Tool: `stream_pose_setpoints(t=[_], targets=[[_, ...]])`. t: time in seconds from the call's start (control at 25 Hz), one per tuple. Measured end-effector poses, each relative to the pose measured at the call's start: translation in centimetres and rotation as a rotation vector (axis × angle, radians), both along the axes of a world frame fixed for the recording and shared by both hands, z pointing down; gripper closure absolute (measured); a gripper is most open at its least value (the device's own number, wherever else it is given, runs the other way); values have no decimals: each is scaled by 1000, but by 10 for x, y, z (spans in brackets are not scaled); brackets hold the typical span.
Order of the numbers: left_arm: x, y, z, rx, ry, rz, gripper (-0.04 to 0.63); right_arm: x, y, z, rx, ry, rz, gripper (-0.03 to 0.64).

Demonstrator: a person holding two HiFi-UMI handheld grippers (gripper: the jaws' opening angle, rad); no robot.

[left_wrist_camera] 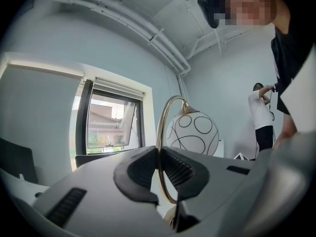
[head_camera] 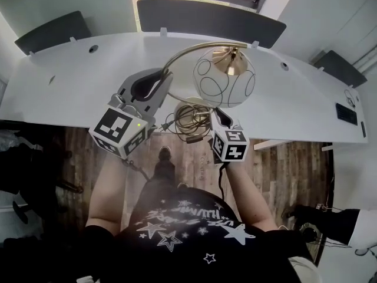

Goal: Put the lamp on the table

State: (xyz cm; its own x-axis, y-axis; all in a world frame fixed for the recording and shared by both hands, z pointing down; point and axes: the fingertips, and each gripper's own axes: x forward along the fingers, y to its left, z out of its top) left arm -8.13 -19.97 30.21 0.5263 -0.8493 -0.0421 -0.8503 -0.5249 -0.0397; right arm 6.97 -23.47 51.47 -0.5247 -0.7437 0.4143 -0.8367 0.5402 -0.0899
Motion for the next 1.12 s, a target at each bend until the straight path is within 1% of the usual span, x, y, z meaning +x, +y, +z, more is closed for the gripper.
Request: stream_pose_setpoints(t=[0.08,0.28,0.36,0.4,0.44,0.56,0.6,0.64,0.76,0.92,1.12], targets=[[-6,-20,-1,-2,6,5,554,-5,-16,0,-6,7,0,568],[-24,-89,1,-24,24,42,554,-21,-75,0,-33,23,32,568],[-20,-93,0,-28,24,52,555,-16,-79,-1,-34,29,39,568],[-11,-77,-4,-23,20,44,554,-8,-64,-5,-31,27,32,568],[3,-44,-12,-15,12,25,554,5,-36,-12,-23,20,13,568],[60,99,-50,22,-29,-65,554,50,87,-43,13,-16,-77,568],[71,128,-57,30,-38,-81,554,58,112,-49,20,-22,-93,568],[75,140,-59,35,-42,-84,554,60,121,-52,23,-23,-97,568],[66,127,-62,39,-38,-66,555,51,108,-53,21,-14,-86,568],[61,120,-73,21,-25,-70,554,46,98,-63,18,-13,-87,568],[43,97,-71,11,0,-64,554,33,77,-65,12,0,-69,568]])
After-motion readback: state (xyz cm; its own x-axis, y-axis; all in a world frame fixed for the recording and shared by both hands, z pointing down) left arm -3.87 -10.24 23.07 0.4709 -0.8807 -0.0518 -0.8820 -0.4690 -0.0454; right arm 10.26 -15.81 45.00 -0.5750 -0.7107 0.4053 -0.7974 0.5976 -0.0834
